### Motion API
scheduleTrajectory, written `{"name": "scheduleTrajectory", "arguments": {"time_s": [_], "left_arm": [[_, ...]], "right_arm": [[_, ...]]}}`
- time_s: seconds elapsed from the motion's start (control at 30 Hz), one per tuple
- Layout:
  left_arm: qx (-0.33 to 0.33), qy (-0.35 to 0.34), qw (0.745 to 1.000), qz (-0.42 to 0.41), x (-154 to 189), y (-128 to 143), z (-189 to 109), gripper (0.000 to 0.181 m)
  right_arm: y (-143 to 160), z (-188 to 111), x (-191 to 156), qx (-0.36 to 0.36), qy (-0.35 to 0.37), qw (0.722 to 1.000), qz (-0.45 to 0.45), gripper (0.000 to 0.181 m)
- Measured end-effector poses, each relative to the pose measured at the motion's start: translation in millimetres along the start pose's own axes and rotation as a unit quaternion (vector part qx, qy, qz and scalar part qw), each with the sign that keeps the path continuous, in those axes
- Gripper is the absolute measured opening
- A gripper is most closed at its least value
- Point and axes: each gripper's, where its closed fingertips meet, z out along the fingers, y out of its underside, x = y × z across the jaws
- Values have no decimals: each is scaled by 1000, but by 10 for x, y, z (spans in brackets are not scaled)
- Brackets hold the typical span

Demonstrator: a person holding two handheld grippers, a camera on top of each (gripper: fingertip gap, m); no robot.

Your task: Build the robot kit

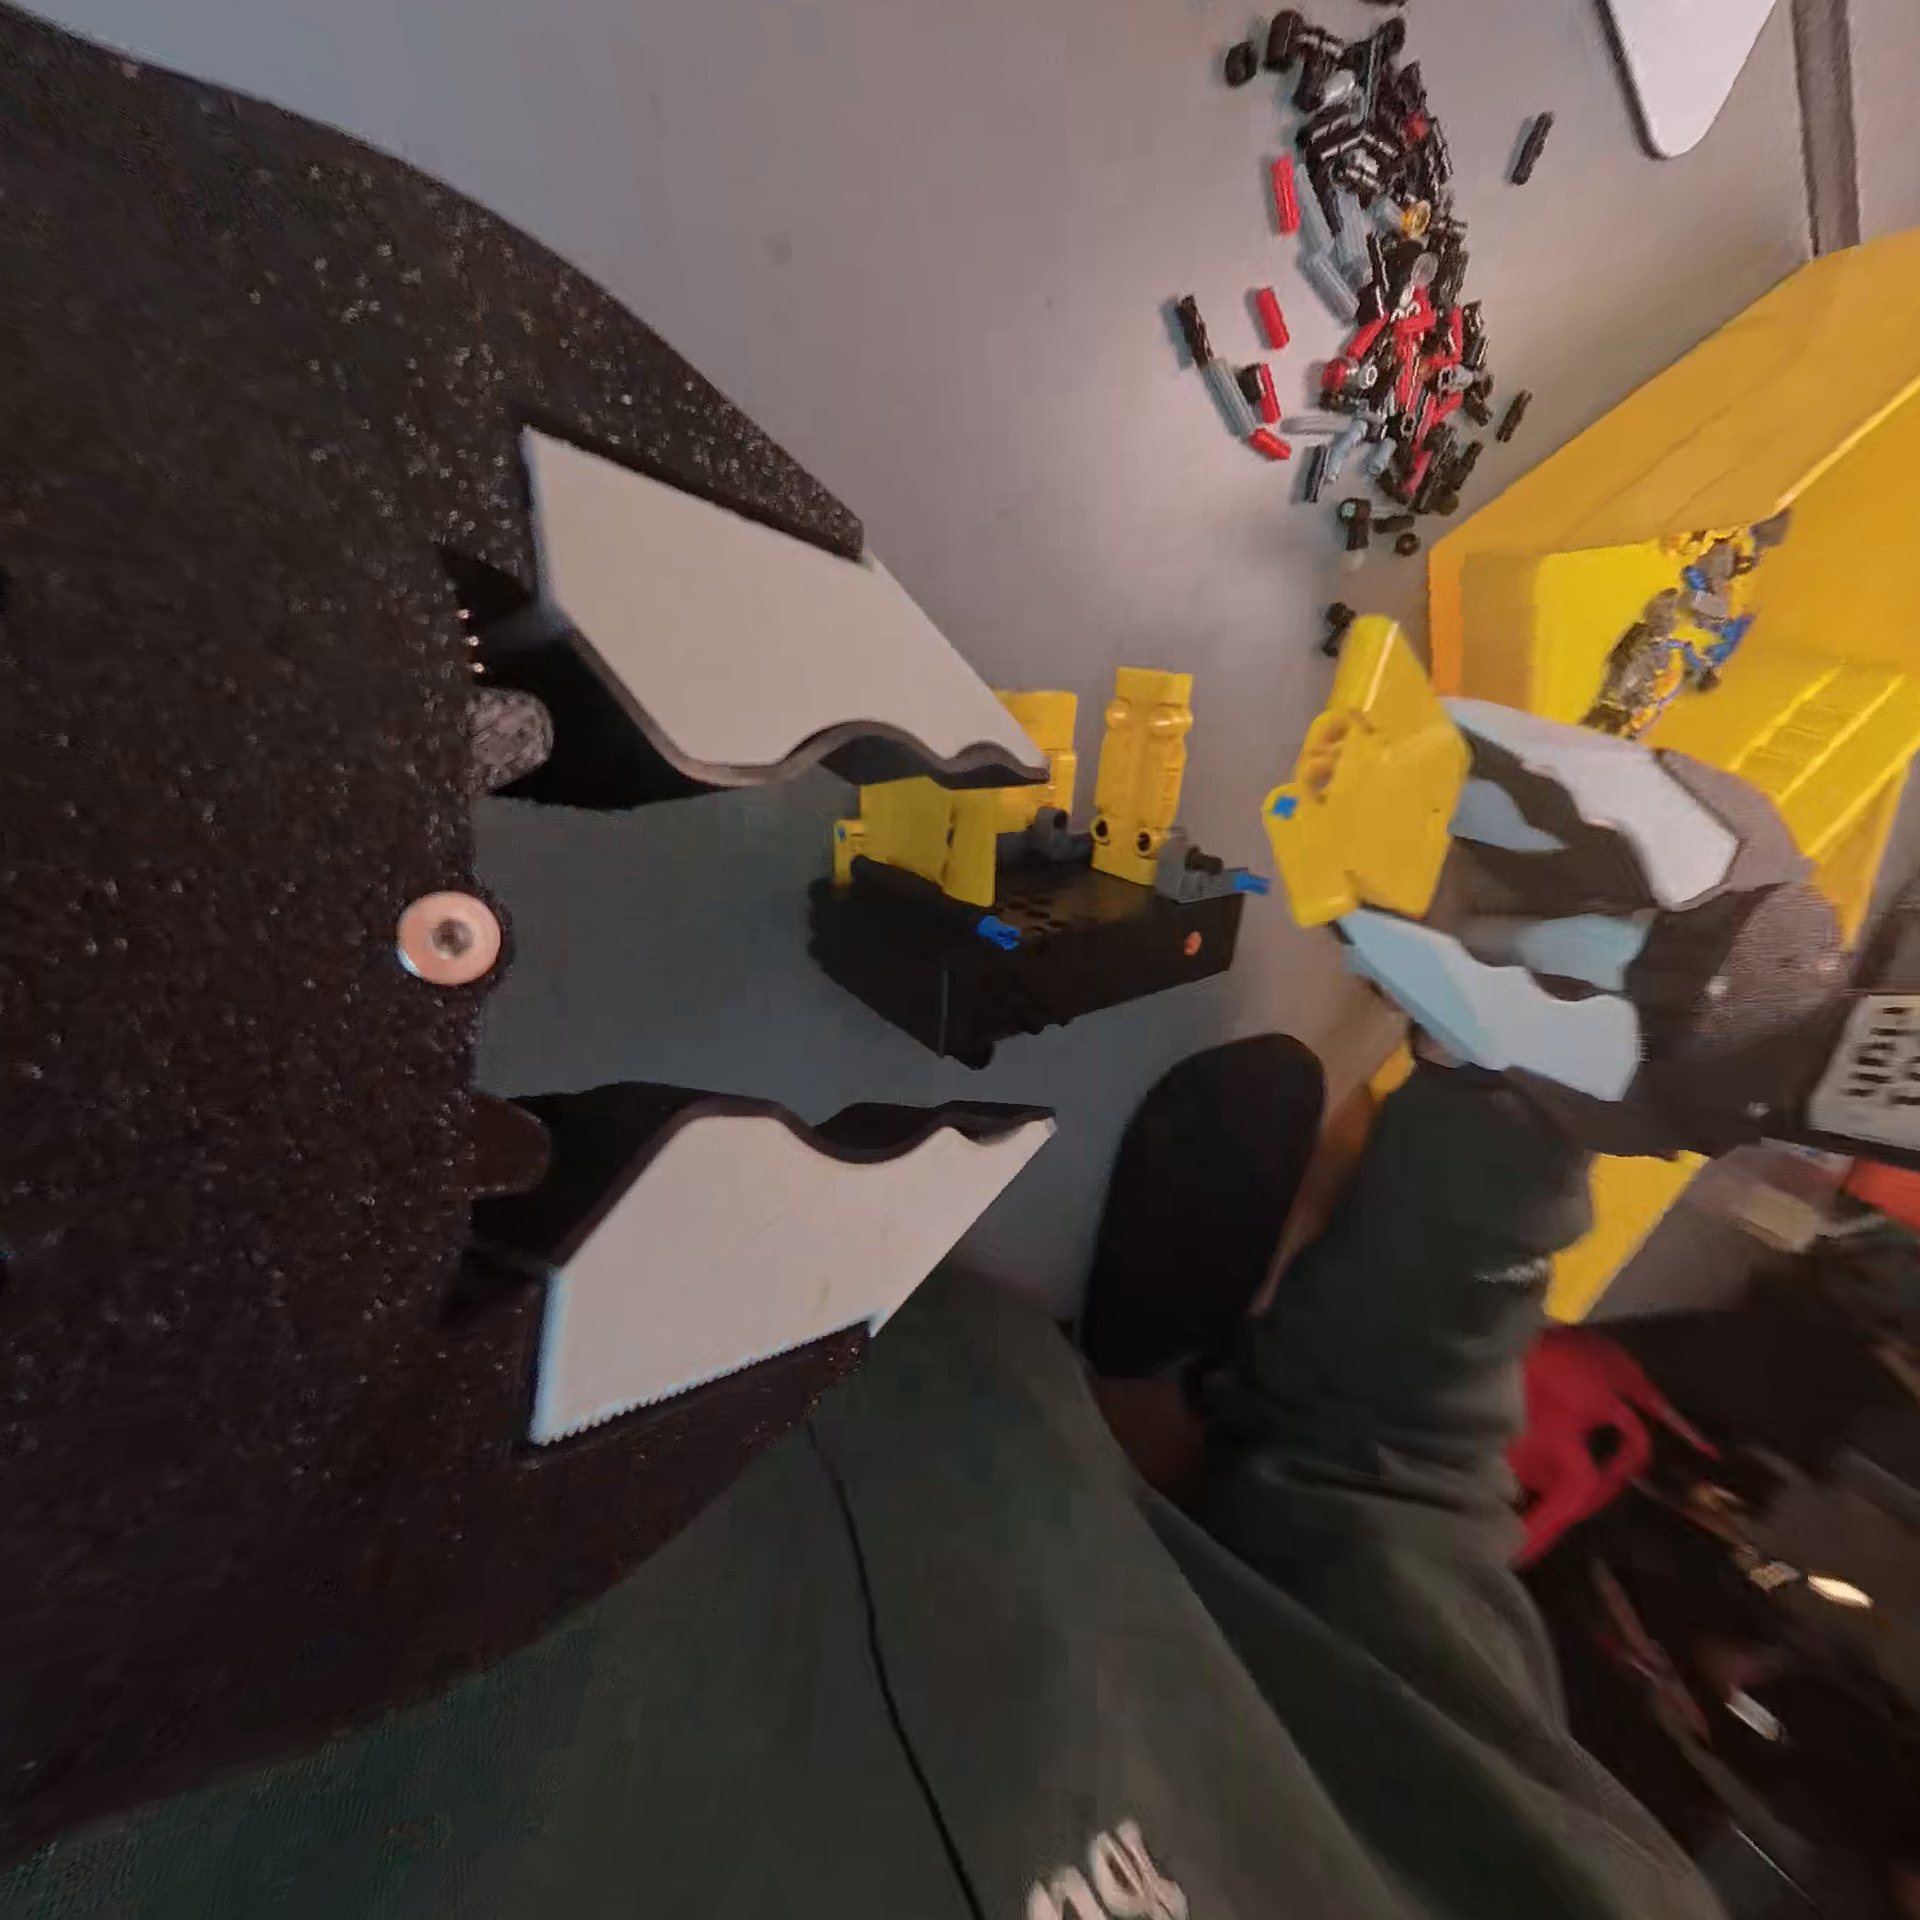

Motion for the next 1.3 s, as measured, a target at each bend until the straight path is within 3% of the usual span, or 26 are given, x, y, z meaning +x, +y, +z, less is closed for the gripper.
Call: {"name": "scheduleTrajectory", "arguments": {"time_s": [0.1, 0.23, 0.43, 0.6, 0.73, 0.9, 1.03, 1.13, 1.3], "left_arm": [[-30, -59, 992, 112, 70, 141, 154, 48], [-86, -118, 960, 240, -27, 235, 303, 38], [-103, -44, 957, 269, 21, 310, 191, 35], [-89, 31, 959, 269, 143, 381, 37, 35], [0, 107, 979, 172, 246, 70, -206, 47], [23, 99, 994, 46, -39, -173, -253, 54], [-54, 115, 988, 82, -21, 23, -110, 59], [-57, 133, 985, 93, 50, 43, -102, 53], [-60, 103, 984, 131, 57, -7, -112, 53]], "right_arm": [[51, -53, 56, -1, 31, 999, 9, 44], [35, -92, 72, 11, 47, 999, 23, 44], [88, -83, -202, -6, 21, 1000, 7, 43], [144, 107, -493, -12, -5, 1000, 8, 44], [192, 253, -504, -27, -1, 1000, -2, 44], [241, 357, -513, -58, -9, 998, -38, 44], [270, 361, -542, -71, -15, 996, -56, 44], [291, 356, -577, -74, -9, 995, -65, 44], [309, 362, -531, -67, 8, 996, -66, 44]]}}
